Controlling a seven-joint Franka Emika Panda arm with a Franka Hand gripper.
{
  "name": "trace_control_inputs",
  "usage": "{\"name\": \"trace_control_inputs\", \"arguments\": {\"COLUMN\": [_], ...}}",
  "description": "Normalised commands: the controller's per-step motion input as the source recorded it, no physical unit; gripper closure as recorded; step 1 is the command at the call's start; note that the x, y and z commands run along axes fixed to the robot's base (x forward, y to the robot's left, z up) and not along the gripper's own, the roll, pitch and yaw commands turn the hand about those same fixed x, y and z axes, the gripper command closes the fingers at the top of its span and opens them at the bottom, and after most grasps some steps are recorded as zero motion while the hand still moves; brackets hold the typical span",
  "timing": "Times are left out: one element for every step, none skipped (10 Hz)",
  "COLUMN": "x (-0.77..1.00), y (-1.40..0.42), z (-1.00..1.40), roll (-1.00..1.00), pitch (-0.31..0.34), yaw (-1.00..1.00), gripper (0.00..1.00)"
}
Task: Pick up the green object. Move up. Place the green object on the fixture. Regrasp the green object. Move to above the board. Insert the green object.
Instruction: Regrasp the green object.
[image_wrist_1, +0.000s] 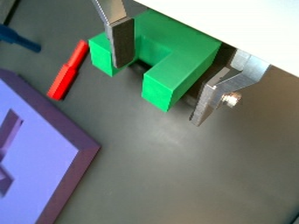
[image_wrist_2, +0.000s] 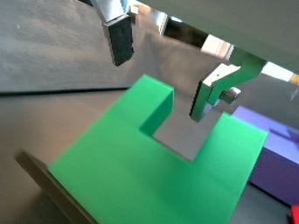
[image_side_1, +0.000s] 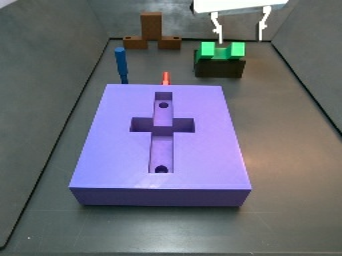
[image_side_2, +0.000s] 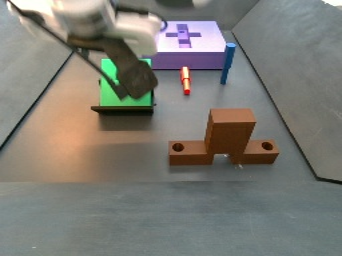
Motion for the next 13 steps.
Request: {"name": "trace_control_inputs", "arguments": {"x": [0.01,0.04,0.05,0.02,0.0,0.0,0.0,0.0,0.0,0.0,0.0,0.0,0.0], "y": [0.0,0.0,0.0,0.0,0.0,0.0,0.0,0.0,0.0,0.0,0.0,0.0,-0.02], "z": [0.03,0.01,0.01,0.0,0.0,0.0,0.0,0.0,0.0,0.0,0.0,0.0,0.0], "roll": [1.0,1.0,1.0,1.0,1.0,1.0,1.0,1.0,1.0,1.0,1.0,1.0,1.0], "pitch": [0.0,0.0,0.0,0.0,0.0,0.003,0.0,0.006,0.026,0.029,0.02,0.02,0.009], "yaw": [0.14,0.17,0.18,0.17,0.16,0.16,0.16,0.16,0.14,0.14,0.15,0.15,0.16], "gripper": [0.0,0.0,0.0,0.0,0.0,0.0,0.0,0.0,0.0,0.0,0.0,0.0,0.0]}}
